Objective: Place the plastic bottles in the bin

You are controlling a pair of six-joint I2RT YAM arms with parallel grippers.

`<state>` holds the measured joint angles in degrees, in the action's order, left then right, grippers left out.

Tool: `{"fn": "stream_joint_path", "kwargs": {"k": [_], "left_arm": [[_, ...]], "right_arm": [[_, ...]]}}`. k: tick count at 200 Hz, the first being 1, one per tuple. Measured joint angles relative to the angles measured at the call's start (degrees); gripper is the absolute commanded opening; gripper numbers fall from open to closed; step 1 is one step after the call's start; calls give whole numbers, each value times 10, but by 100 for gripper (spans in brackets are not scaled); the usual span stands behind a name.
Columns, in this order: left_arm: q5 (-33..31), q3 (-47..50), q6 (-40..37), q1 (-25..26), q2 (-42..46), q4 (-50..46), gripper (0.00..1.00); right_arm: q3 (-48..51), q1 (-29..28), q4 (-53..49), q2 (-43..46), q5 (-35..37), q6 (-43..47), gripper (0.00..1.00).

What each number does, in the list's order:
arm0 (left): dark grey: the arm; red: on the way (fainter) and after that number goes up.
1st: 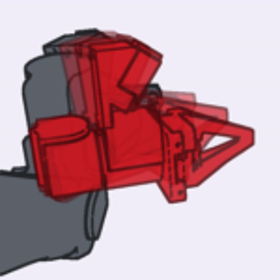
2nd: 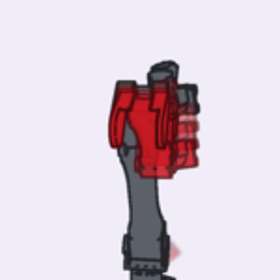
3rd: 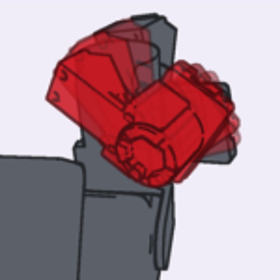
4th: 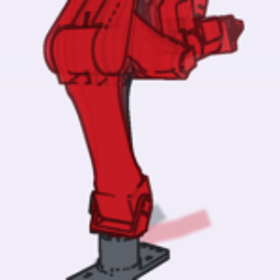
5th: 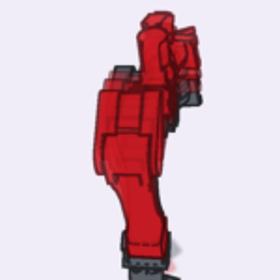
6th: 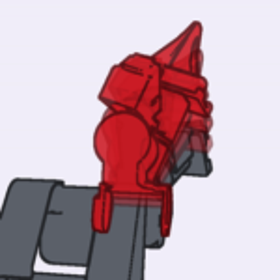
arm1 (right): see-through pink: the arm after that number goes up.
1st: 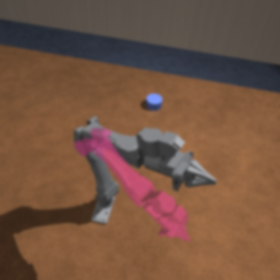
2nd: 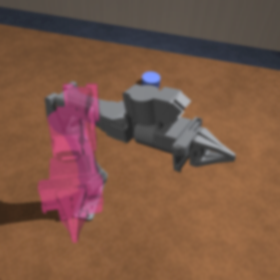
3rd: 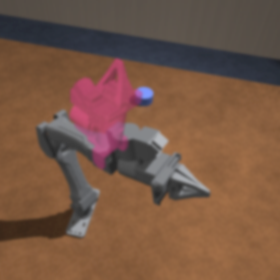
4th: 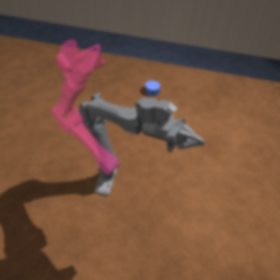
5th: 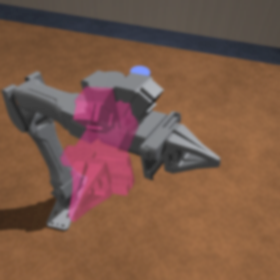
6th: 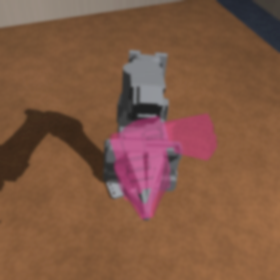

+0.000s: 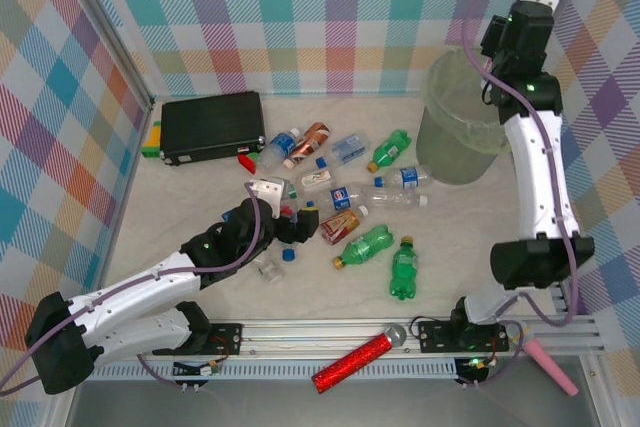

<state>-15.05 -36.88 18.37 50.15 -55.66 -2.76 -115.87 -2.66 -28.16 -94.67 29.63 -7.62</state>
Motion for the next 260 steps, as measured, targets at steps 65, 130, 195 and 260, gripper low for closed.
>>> {"fn": "stream_joint_path", "kwargs": {"k": [65,130,195,260], "left_arm": [[4,0,0,0,-1,0,100],[25,0,-5,0,5,0,100],[78,2,-13,0,31,19,100],[93,2,-13,0,31,19,99]], "right_arm": [[-18,0,-50,-88,-7,-27,57],[19,0,-92,-85,-46,-28,83],[12,-12,-168,-55,-76,-29,99],[75,-140,-256,74,-88,-59,99]]}}
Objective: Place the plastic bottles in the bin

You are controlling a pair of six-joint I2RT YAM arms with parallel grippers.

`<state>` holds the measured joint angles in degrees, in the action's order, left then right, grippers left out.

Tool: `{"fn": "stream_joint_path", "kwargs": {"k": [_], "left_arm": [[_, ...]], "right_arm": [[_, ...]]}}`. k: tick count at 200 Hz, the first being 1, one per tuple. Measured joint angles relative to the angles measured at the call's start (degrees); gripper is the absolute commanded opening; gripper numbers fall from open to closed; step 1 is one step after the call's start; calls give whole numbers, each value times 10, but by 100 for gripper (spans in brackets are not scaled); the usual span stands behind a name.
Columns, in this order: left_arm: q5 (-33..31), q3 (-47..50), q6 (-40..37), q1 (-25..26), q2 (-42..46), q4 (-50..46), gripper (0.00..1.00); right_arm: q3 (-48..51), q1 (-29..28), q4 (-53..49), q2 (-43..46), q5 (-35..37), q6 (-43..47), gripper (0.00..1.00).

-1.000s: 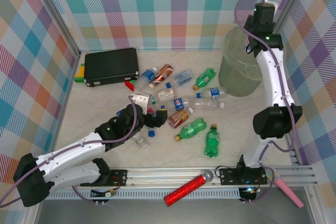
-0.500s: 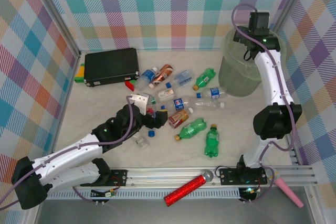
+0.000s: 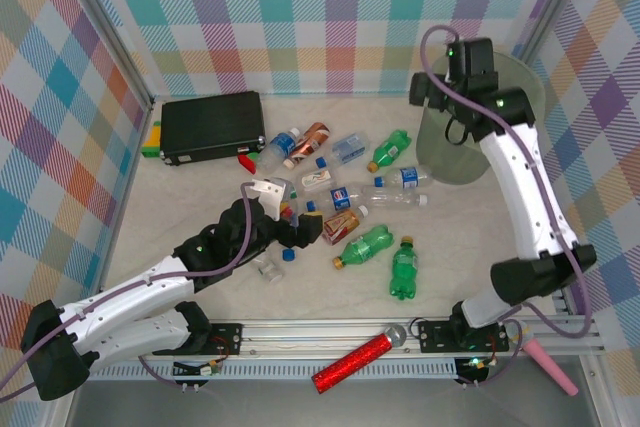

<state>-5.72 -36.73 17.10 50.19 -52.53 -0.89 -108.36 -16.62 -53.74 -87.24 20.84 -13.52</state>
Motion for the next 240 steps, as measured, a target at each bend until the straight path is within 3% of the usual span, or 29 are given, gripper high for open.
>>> {"fn": "stream_joint_path", "kwargs": {"k": [53,98,186,240], "left_arm": [[18,2,0,0,-10,12,100],[19,3,0,0,-36,13,100],[18,3,0,0,-40,13,99],[19,3,0,0,-35,13,100]], "right_arm": [[197,-34,-55,141,-31,-70,99],[327,-50,-109,218,-99,-132,99],[507,-159,-136,226,-176,-268,99],[580,-168,-89,216,-232,-299,99]]}}
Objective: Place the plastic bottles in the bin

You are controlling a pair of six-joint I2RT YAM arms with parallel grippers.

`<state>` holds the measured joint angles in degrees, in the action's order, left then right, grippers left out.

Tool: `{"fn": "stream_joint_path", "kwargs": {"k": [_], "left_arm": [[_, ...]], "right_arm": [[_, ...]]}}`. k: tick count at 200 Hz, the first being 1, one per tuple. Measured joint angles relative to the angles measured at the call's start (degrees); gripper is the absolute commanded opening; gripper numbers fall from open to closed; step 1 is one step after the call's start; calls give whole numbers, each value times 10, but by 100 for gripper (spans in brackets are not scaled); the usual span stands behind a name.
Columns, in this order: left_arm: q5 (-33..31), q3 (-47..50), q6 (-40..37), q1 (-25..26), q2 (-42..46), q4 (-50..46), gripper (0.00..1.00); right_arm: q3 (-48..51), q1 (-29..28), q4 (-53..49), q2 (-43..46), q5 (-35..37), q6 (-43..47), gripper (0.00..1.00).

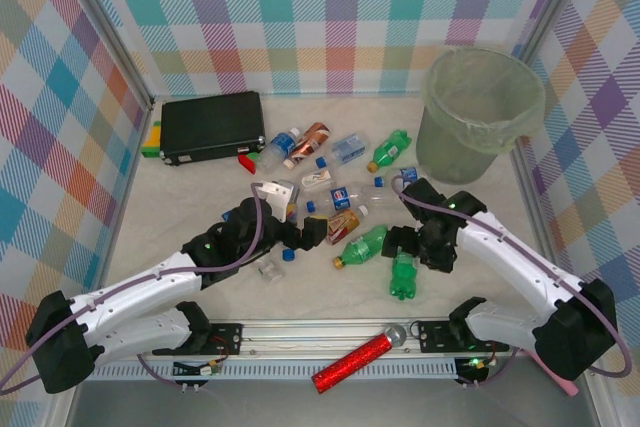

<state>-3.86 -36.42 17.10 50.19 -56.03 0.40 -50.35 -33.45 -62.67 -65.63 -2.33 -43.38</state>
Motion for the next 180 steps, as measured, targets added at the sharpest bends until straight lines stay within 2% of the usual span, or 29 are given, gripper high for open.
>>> {"fn": "stream_joint_path", "kwargs": {"k": [43,72,118,144,180], "left_arm": [[11,0,2,0,2,0,100],[31,0,2,0,2,5,100],[49,0,2,0,2,18,100],[54,3,2,0,2,23,100],[54,3,4,0,2,28,100]], "right_arm": [[26,0,38,-47,-25,-7,89],[35,0,55,-78,-33,-8,86],[46,0,69,-90,-33,-6,78],[56,0,78,-113,-34,2,69],[65,0,94,-133,-36,6,66]]}}
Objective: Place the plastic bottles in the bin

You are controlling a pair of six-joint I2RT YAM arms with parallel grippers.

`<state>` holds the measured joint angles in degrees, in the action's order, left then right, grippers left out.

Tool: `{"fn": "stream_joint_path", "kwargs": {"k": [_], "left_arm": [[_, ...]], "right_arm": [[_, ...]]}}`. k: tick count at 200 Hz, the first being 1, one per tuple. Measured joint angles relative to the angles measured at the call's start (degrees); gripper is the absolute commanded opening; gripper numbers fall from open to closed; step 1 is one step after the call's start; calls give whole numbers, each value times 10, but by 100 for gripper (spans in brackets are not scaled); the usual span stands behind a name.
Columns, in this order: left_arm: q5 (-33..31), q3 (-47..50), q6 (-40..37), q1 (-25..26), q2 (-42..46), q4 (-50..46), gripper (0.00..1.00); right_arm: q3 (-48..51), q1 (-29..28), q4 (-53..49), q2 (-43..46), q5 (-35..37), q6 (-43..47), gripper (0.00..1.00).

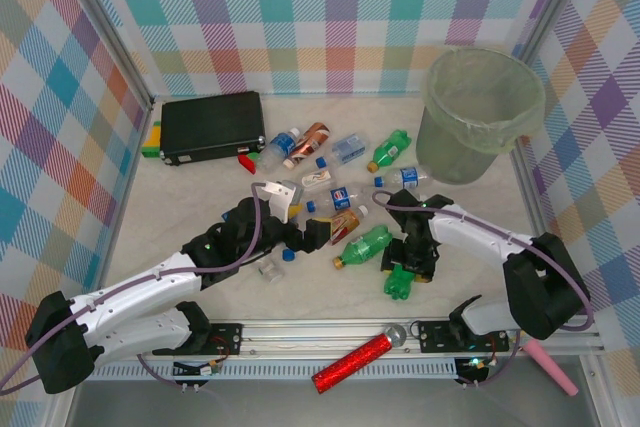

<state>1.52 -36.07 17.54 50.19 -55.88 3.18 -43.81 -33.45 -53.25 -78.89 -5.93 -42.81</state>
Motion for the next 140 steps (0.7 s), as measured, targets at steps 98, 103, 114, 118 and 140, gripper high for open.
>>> {"fn": "stream_joint_path", "kwargs": {"k": [98,103,114,118,140], "left_arm": [[0,0,0,0,0,0,100],[0,0,0,0,0,0,100],[0,0,1,0,0,0,100],[-1,0,2,0,0,0,100],[-4,2,4,0,0,2,100]], "right_arm": [[-10,0,-6,38,11,-3,51],[-16,0,-11,45,16,-3,51],[-31,0,-22,62,27,-3,50],[-37,0,-26,68,30,-3,50],[-86,0,-50,101,56,-3,50]]}}
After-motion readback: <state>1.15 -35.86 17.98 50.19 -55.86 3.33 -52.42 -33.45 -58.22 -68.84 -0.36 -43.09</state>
